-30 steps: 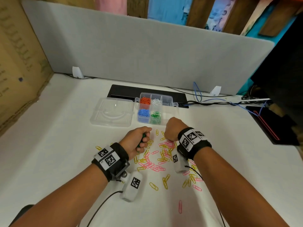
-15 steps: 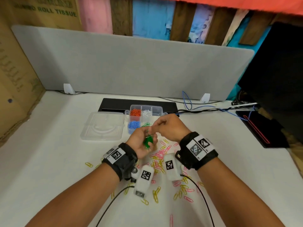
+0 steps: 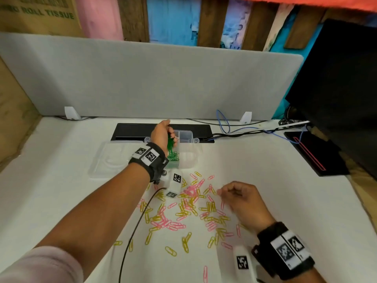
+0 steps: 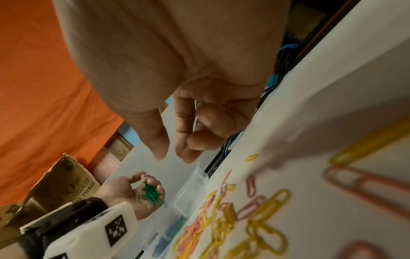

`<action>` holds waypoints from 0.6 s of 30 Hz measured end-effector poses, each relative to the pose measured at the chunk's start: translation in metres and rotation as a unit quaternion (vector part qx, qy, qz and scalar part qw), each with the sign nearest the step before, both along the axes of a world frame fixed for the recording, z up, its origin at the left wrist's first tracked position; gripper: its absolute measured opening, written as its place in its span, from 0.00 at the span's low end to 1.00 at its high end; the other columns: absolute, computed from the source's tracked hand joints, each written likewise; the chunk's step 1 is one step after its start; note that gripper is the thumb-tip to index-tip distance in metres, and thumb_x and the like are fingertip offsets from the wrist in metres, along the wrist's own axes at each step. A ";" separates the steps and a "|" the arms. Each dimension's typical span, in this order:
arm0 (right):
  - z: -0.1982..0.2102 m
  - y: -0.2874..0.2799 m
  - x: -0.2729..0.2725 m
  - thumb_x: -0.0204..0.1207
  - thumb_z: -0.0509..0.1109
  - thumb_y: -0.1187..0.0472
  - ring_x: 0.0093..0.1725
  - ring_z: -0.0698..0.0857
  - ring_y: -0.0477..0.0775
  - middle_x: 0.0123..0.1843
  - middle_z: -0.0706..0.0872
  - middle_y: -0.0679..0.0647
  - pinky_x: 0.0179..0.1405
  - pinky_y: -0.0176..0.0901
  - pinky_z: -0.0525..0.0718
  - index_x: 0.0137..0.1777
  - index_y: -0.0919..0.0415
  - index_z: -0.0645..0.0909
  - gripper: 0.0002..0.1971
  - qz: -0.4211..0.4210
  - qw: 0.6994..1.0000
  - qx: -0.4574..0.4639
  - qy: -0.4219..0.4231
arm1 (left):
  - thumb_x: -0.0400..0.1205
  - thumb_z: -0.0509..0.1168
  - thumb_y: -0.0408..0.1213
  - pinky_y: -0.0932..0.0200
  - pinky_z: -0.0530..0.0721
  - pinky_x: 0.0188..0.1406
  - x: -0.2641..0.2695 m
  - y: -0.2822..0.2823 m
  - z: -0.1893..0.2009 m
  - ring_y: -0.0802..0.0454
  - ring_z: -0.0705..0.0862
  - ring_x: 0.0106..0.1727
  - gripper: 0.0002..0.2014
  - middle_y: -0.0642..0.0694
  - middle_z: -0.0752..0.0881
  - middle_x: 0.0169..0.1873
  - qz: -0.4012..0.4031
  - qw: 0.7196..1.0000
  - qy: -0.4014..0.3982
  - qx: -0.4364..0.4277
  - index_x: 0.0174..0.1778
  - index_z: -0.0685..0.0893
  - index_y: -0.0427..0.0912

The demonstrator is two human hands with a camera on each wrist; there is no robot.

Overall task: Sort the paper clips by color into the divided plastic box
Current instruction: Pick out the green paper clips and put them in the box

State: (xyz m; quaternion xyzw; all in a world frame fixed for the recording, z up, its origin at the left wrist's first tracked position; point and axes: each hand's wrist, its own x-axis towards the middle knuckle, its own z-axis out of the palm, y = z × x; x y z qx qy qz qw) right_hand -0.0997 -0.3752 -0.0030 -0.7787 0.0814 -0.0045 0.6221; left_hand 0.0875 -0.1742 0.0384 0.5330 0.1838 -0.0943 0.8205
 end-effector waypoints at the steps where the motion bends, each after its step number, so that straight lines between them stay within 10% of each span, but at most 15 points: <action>1: -0.002 -0.004 -0.004 0.76 0.77 0.66 0.27 0.79 0.39 0.28 0.85 0.47 0.31 0.29 0.76 0.35 0.62 0.87 0.08 -0.003 1.000 0.006 0.001 | 0.84 0.61 0.45 0.59 0.74 0.25 0.001 0.000 -0.002 0.51 0.71 0.21 0.19 0.50 0.72 0.18 0.008 1.000 -0.001 -0.003 0.26 0.73 0.45; 13: -0.012 -0.021 -0.023 0.76 0.76 0.69 0.25 0.79 0.38 0.27 0.86 0.48 0.29 0.28 0.75 0.37 0.69 0.86 0.07 -0.010 0.999 0.035 -0.003 | 0.84 0.54 0.33 0.57 0.81 0.45 -0.001 -0.007 -0.014 0.50 0.83 0.34 0.13 0.47 0.82 0.30 0.017 0.997 -0.049 0.054 0.39 0.83 0.42; 18: -0.016 -0.021 -0.022 0.76 0.76 0.69 0.26 0.79 0.39 0.29 0.87 0.50 0.29 0.28 0.75 0.37 0.66 0.87 0.06 -0.008 0.999 0.040 0.002 | 0.84 0.52 0.25 0.60 0.84 0.39 0.005 -0.005 -0.020 0.52 0.82 0.33 0.15 0.47 0.82 0.30 0.049 0.995 -0.052 0.076 0.44 0.84 0.41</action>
